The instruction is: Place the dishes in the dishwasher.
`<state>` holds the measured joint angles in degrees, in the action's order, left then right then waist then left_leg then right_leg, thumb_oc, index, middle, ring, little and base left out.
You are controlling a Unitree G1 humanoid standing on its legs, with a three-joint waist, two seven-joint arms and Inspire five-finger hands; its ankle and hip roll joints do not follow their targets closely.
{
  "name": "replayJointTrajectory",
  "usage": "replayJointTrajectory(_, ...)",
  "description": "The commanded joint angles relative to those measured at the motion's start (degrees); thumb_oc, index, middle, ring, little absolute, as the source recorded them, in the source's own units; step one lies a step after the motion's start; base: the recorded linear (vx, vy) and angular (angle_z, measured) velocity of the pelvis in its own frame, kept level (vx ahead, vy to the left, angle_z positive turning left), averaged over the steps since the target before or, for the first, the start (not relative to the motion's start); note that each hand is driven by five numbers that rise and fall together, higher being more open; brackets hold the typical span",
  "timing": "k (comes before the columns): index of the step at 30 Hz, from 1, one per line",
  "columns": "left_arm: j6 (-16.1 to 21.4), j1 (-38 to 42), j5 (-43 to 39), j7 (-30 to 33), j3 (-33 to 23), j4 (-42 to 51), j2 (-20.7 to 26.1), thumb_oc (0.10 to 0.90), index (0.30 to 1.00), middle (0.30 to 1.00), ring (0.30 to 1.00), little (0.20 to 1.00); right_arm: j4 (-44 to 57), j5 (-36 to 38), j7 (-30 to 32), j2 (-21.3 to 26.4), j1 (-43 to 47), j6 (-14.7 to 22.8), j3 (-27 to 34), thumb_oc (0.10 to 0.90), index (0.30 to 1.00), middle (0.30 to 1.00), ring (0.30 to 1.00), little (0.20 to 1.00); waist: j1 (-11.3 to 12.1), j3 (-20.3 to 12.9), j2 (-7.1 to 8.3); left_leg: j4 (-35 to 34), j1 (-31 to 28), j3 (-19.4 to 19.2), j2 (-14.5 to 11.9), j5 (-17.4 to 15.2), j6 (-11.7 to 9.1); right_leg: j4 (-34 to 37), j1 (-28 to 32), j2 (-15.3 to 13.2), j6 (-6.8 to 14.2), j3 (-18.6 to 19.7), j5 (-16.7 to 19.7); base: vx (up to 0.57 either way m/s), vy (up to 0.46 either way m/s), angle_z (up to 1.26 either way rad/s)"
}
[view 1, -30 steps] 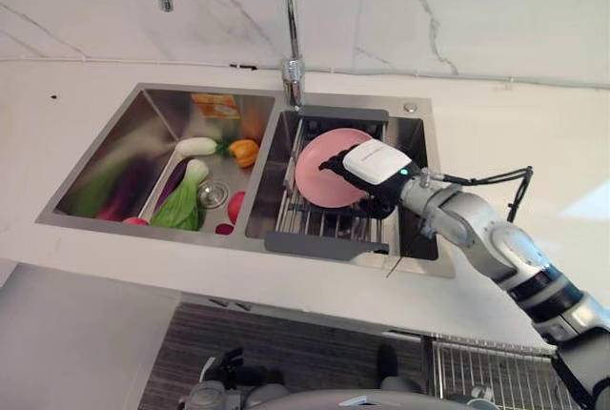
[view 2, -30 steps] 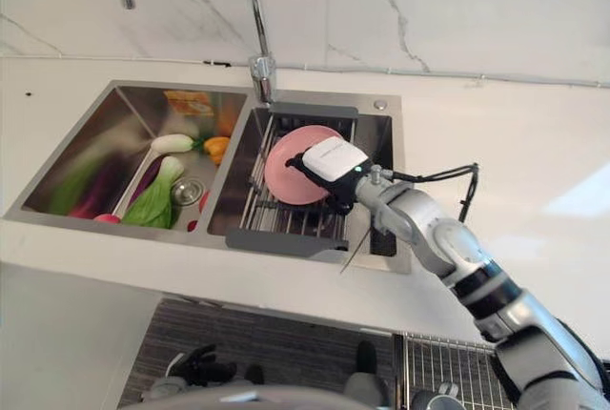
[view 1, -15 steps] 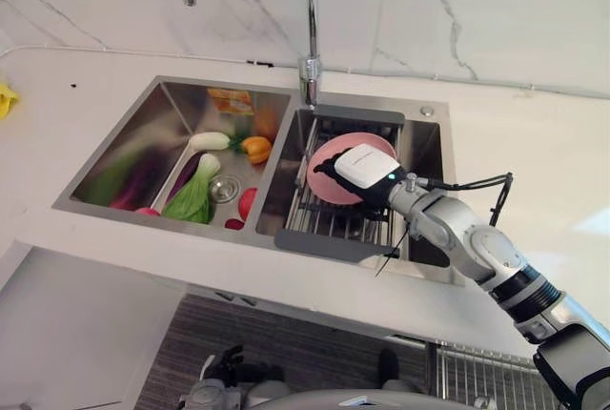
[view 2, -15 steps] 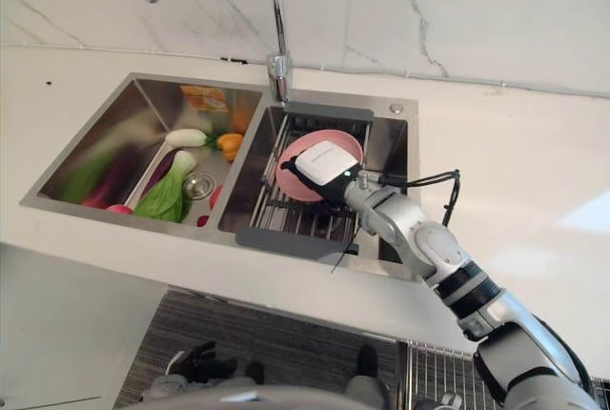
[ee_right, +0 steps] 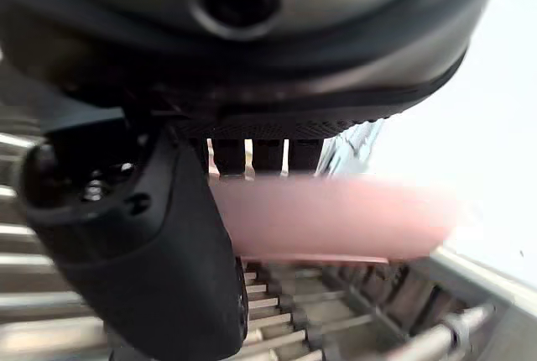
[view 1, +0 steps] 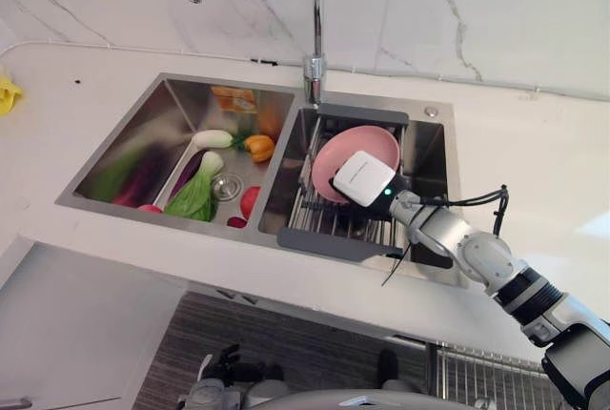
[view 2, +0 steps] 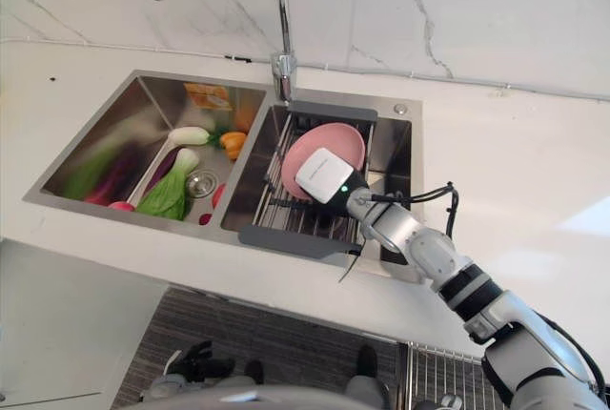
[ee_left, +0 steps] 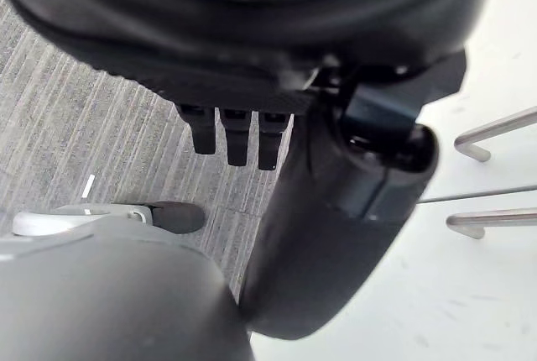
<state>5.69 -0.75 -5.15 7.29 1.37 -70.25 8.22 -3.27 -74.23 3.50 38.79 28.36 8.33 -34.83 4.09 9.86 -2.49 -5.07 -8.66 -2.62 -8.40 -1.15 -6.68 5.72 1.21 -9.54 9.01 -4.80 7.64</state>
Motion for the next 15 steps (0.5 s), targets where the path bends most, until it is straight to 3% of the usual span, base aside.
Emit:
replayJointTrajectory(1,0.31,0.93,0.39,1.2,4.07,-6.21,0.67,0.8,0.9,0.9,0.9,0.9,5.6,-0.57,3.6,-0.22,5.1,-2.44,3.02,0.4,0.3,0.3,0.3,0.3,0.48,-1.13,5.69,0.07,3.79,2.17,-1.17,0.91,-2.23,-1.66,5.16,-7.36,3.62,-2.96,-4.0,0.0,0.0,0.0)
replayJointTrajectory(10,1.08,0.65,2.24,2.59,3.64,-5.96,0.66,0.8,0.9,0.9,0.9,0.9,19.55,5.06,9.97,2.17,-4.01,-1.77,13.9,0.4,0.3,0.3,0.3,0.3,-0.55,-1.77,5.19,0.07,3.23,1.32,-1.37,0.59,-2.33,-1.38,5.35,-7.28,3.84,-2.75,-4.4,0.0,0.0,0.0)
replayJointTrajectory(15,1.62,0.54,3.41,4.71,4.21,-5.28,0.81,0.8,0.9,0.9,0.9,0.9,24.33,12.6,13.56,-0.09,-6.49,-1.47,17.45,0.4,0.3,0.3,0.3,0.3,-0.69,-1.73,4.9,0.07,3.38,1.29,-1.45,0.86,-2.31,-1.46,5.4,-7.1,3.81,-2.86,-4.47,0.0,-0.005,-0.03)
